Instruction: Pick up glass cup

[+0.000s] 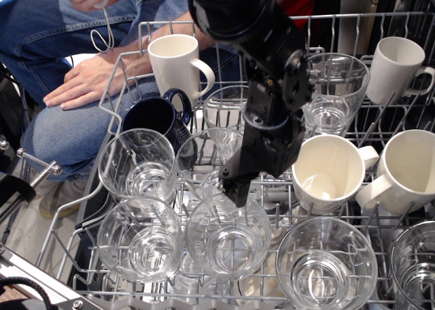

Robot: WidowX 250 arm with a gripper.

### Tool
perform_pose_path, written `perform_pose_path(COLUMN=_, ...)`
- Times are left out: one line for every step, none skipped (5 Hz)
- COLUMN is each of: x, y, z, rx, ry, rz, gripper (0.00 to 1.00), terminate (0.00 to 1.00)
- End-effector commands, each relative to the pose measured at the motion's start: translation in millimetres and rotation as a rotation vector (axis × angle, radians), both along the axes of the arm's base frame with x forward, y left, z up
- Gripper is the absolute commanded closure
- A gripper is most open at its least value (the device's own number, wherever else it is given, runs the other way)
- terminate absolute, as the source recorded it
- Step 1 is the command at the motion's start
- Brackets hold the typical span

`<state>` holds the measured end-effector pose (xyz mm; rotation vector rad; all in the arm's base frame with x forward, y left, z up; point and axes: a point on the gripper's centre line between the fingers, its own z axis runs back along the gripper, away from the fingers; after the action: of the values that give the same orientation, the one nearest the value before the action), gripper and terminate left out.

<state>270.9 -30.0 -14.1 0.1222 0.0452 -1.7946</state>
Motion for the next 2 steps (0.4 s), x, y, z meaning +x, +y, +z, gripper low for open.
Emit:
perform_pose_path(x=2, y=-5, z=-13, rx=0.013, ry=-0.081, rz=0.015, gripper=0.00, terminate=0.00)
perform_pose_path(x=6, y=-10, z=-25, rx=0.041, ry=-0.103, rz=0.029, gripper=0.00, terminate=0.00)
